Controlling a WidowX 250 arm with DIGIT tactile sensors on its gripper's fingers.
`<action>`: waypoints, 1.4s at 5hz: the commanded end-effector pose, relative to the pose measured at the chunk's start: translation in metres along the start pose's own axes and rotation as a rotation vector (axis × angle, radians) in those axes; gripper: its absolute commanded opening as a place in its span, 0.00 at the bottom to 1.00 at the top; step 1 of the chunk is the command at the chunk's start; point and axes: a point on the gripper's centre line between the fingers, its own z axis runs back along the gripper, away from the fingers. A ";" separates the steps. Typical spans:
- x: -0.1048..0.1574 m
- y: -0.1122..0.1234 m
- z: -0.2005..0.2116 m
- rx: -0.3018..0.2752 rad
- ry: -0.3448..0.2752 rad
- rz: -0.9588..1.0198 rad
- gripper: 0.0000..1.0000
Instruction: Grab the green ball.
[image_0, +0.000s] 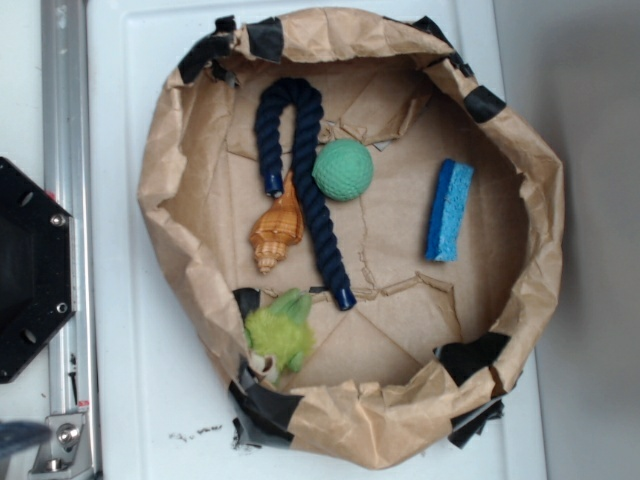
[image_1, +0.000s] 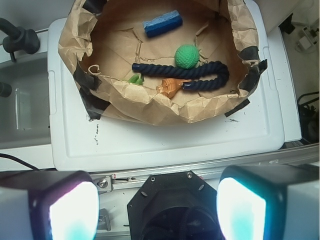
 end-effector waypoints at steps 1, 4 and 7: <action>0.000 0.000 0.000 0.000 0.000 0.000 1.00; 0.116 0.031 -0.120 -0.002 0.093 -0.121 1.00; 0.134 0.064 -0.215 0.091 0.069 -0.146 1.00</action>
